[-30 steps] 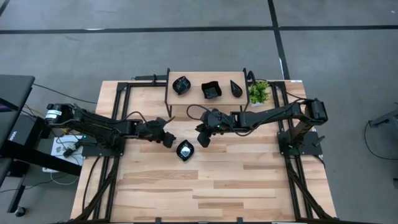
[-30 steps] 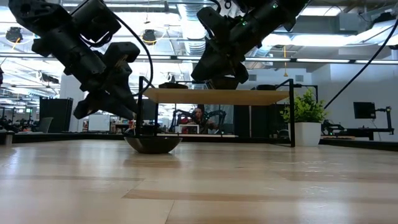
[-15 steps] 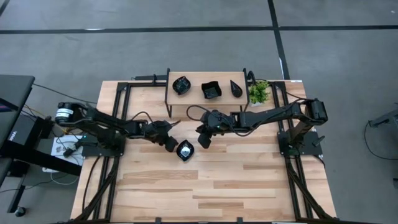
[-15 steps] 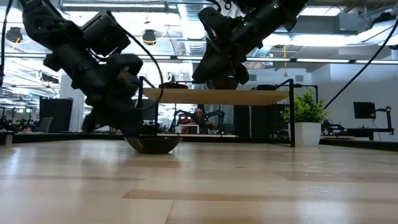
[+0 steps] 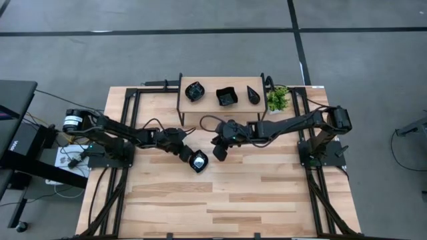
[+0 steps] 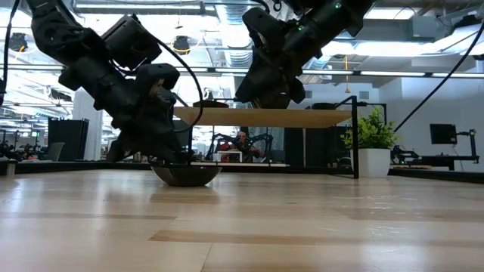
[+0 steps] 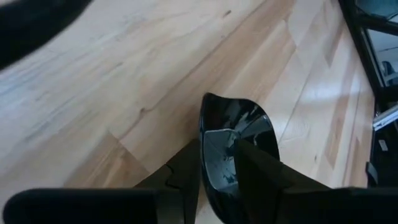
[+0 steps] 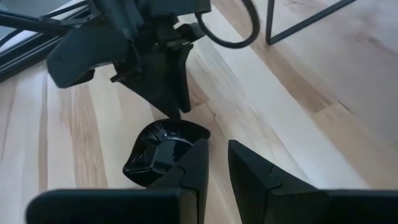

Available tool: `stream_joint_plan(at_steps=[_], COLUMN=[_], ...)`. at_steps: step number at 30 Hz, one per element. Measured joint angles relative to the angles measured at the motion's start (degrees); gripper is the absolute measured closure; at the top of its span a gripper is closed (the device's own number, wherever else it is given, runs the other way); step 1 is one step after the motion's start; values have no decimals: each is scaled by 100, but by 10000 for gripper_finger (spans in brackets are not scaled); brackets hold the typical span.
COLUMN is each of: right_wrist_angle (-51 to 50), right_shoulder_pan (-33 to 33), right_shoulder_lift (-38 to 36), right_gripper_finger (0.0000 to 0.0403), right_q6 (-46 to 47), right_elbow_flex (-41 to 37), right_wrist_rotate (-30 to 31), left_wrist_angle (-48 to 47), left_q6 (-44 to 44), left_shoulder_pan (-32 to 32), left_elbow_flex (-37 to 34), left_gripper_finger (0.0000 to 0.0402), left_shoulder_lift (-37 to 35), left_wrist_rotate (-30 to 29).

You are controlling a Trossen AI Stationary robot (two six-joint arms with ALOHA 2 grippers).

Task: Pick & Place Mini shaped plates
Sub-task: Stack the black leaf shaped plate on top of the black leaf shaped plate on the shelf

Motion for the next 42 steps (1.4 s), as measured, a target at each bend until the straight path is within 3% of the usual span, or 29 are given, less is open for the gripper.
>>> stream_joint_plan(at_steps=[42], right_wrist_angle=[-17], right_shoulder_pan=[35], right_shoulder_lift=[0], right_gripper_finger=[346], right_q6=[151], right_elbow_flex=[0], right_wrist_rotate=[2], left_wrist_angle=[4], left_q6=[103], left_shoulder_pan=[-42], left_elbow_flex=[-2], left_gripper_finger=[304], left_shoulder_lift=[209], left_wrist_rotate=[80])
